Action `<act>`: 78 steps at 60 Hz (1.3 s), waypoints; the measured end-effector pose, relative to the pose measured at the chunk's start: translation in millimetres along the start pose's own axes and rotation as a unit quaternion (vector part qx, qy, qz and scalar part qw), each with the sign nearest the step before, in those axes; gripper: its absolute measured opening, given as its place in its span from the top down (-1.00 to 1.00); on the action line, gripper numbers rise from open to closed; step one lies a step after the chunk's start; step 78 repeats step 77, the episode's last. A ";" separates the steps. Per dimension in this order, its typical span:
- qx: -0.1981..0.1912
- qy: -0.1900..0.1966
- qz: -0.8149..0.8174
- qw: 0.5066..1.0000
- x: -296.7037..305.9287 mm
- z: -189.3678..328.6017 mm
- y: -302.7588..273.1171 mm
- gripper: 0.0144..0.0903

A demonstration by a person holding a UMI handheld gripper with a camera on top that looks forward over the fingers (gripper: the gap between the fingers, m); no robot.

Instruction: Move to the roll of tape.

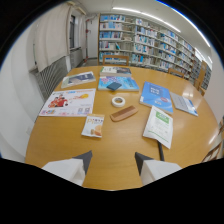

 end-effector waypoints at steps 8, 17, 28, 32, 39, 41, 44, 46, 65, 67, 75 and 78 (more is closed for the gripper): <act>0.000 -0.003 -0.004 1.000 7.2 10.8 -10.4 -0.85; 0.005 -0.010 -0.009 1.000 18.5 38.1 -31.9 -0.86; 0.016 -0.010 -0.018 1.000 34.0 84.9 -72.2 -0.85; 0.022 -0.011 -0.021 0.999 38.5 105.7 -89.5 -0.85; 0.029 -0.012 -0.025 0.999 43.4 143.1 -114.0 -0.84; 0.029 -0.013 -0.025 0.999 43.6 152.3 -120.8 -0.85; 0.028 -0.017 -0.023 0.999 41.4 166.2 -127.4 -0.84; 0.026 -0.021 -0.023 0.999 39.6 175.2 -130.1 -0.84; 0.021 -0.028 -0.024 0.999 33.5 224.6 -156.3 -0.84; 0.021 -0.030 -0.022 0.999 33.1 225.5 -157.6 -0.84; 0.023 -0.032 -0.021 0.999 32.3 227.3 -160.7 -0.84; 0.021 -0.033 -0.020 0.999 31.9 227.0 -160.3 -0.84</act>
